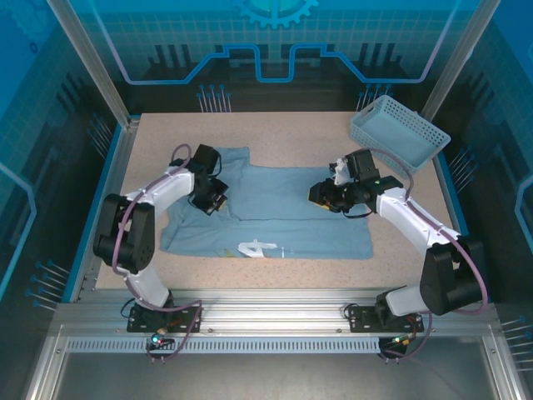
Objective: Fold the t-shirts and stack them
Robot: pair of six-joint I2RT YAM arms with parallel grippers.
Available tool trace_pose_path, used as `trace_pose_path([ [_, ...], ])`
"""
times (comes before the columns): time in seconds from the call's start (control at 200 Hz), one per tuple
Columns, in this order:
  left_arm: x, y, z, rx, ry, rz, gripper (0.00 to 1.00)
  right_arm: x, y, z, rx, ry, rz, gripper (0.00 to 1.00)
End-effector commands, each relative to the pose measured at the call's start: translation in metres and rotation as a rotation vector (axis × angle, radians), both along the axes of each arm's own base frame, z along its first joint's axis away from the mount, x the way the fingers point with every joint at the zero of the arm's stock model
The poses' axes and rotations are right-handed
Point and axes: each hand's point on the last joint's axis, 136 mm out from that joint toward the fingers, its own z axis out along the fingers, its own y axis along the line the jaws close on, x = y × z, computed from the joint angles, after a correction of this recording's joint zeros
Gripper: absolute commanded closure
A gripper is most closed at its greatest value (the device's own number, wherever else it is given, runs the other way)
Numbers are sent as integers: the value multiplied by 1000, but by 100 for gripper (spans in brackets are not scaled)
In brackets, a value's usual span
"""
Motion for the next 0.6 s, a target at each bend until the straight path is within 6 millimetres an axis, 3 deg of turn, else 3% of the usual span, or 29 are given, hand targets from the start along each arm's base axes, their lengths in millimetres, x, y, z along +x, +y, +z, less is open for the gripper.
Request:
trace_pose_path([
  [0.0,7,-14,-2,36,23,-154,100,-2,-5,-3,-4,26,-6,65],
  [0.185,34,-34,-2,123,18,-355,100,-1,-9,-6,-8,45,-13,66],
  [0.38,38,-48,-15,198,88,-521,100,-3,-11,-9,-6,64,-12,66],
  [0.48,37,-46,-20,237,118,-560,100,-3,-11,-11,-6,76,-12,63],
  [0.5,37,-44,-19,251,120,-563,93,-3,-12,-12,-9,80,-12,62],
  [0.565,38,-34,-10,318,116,-563,52,-3,-14,-14,-20,88,-17,58],
  [0.595,39,-29,-2,353,102,-558,43,-3,-16,-15,-33,91,-23,57],
])
